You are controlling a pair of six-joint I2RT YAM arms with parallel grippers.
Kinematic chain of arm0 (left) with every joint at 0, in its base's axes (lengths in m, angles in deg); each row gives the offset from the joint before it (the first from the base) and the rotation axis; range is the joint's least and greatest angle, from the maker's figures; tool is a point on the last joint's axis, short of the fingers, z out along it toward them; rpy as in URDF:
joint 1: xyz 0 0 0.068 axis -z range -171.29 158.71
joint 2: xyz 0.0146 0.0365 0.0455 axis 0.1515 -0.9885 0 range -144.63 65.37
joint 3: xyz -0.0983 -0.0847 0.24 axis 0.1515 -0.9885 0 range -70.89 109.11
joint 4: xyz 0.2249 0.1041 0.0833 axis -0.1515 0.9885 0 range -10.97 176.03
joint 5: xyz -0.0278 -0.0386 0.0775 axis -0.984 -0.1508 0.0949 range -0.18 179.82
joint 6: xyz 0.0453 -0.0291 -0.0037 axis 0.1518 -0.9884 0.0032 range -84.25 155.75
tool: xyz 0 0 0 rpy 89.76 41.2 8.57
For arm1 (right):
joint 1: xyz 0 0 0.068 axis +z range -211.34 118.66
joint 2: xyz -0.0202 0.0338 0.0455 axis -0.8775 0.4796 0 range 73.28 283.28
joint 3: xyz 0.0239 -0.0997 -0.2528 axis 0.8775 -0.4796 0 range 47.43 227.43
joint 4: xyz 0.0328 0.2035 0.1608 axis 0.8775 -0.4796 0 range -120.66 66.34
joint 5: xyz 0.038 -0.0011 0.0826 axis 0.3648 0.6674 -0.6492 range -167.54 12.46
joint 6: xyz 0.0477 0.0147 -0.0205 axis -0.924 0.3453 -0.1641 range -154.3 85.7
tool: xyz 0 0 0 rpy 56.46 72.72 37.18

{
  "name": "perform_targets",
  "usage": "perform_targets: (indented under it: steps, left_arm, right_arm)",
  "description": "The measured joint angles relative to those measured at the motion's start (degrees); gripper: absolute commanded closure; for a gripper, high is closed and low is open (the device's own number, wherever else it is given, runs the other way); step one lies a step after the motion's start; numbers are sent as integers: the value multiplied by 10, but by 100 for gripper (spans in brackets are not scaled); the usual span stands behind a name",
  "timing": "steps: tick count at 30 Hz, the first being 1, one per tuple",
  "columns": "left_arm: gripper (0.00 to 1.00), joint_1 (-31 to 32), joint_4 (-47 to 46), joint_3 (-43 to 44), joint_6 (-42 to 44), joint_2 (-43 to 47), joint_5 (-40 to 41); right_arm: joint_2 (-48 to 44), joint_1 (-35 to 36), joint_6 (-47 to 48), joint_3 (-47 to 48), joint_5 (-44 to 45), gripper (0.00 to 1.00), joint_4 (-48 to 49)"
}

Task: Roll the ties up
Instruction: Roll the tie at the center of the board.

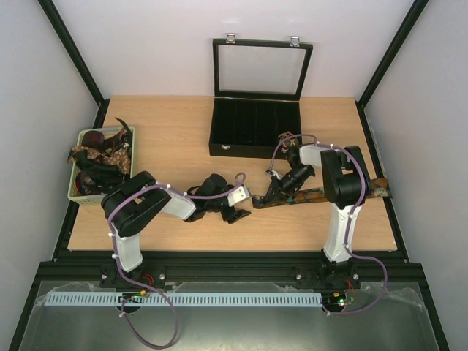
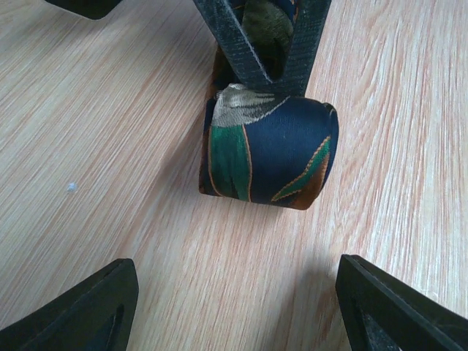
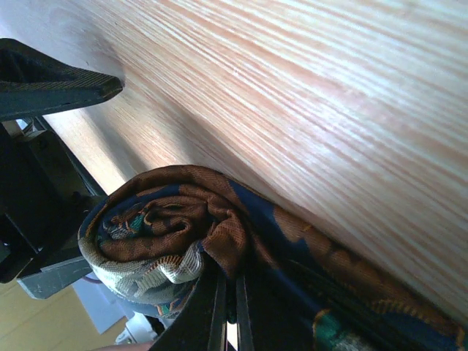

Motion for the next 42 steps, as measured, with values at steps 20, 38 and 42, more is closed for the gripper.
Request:
perform_targets:
  steps: [20,38,42]
  left_arm:
    - [69,30,-73,98,-1,-113,-26]
    - [75,22,24,71,2,-53,-6]
    - [75,22,31,74,2,-53,-6]
  right_arm:
    - [19,-10,6,14,-5,82,-14]
    - [-44,17,12,42,-19,53,-24]
    - [-44,46,5,42,-16,58,-21]
